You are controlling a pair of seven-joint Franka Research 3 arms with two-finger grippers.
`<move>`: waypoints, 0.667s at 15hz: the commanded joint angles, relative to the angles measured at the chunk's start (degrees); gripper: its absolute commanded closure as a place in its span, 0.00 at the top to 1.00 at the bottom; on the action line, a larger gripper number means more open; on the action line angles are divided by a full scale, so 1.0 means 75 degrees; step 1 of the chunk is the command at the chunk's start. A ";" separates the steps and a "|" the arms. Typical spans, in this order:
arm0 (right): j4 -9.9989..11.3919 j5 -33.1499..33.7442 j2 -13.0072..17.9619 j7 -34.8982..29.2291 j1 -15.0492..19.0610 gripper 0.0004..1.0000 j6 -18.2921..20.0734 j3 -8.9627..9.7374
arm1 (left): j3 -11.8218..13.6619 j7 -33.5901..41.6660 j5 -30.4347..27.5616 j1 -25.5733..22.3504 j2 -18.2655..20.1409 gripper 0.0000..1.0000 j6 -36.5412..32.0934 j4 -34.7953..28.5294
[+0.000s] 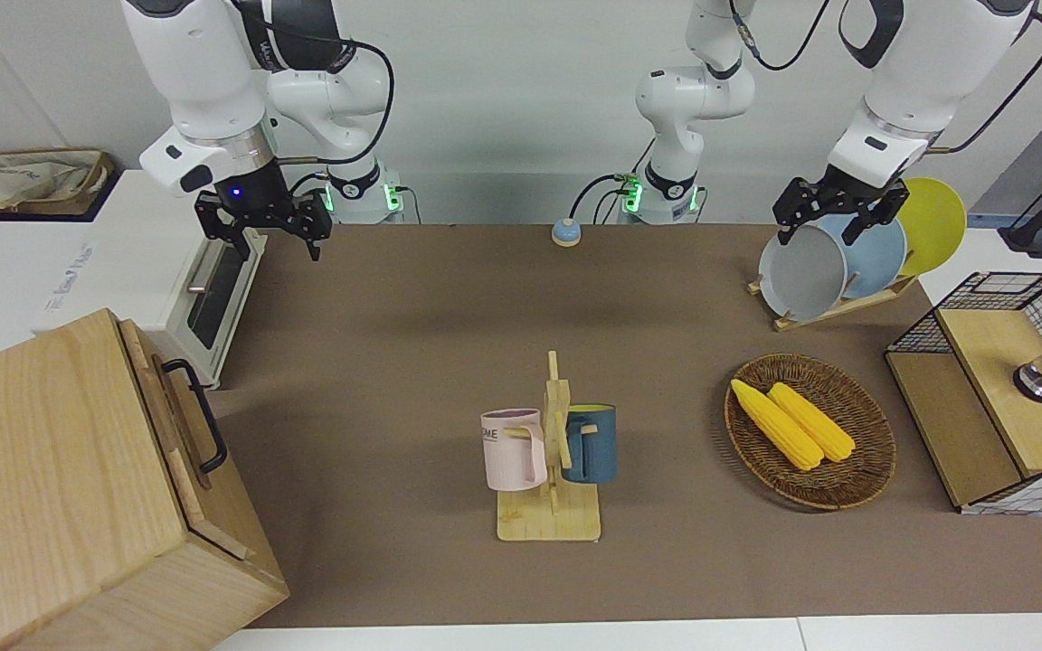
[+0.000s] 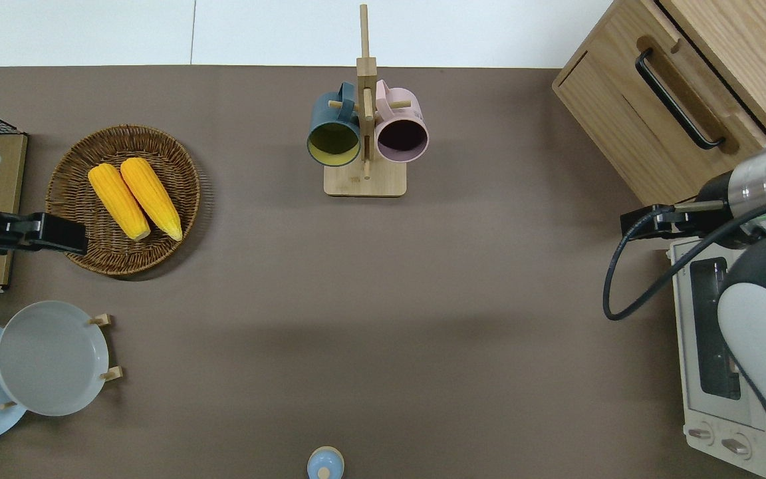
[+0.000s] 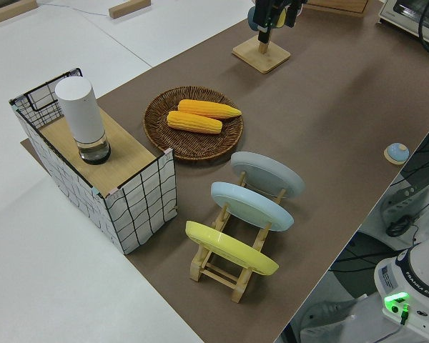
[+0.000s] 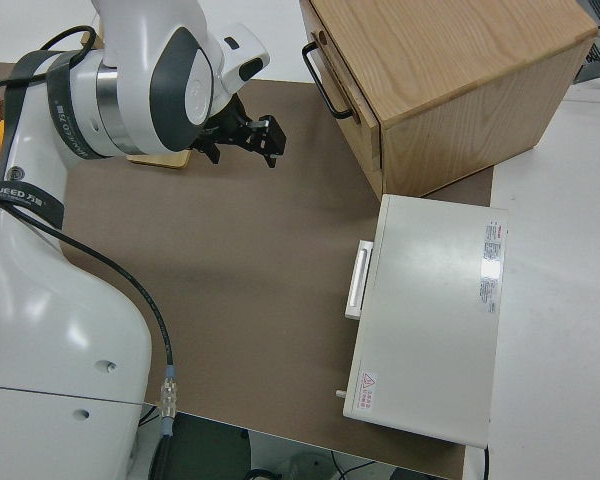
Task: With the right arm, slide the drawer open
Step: 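Raise the right arm and swing it toward the wooden drawer handle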
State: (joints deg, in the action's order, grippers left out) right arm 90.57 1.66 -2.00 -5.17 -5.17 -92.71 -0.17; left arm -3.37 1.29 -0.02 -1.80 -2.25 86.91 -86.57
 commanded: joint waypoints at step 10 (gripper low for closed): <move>-0.0346 0.0013 -0.0097 -0.0120 0.0068 0.99 0.0186 0.0070 | -0.0054 0.0074 0.0131 -0.0041 -0.0087 0.99 -0.0150 0.0199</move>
State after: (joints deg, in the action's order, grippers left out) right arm 89.42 1.71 -2.01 -5.20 -5.17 -92.42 -0.17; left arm -3.37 1.29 -0.02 -1.80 -2.25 86.91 -86.57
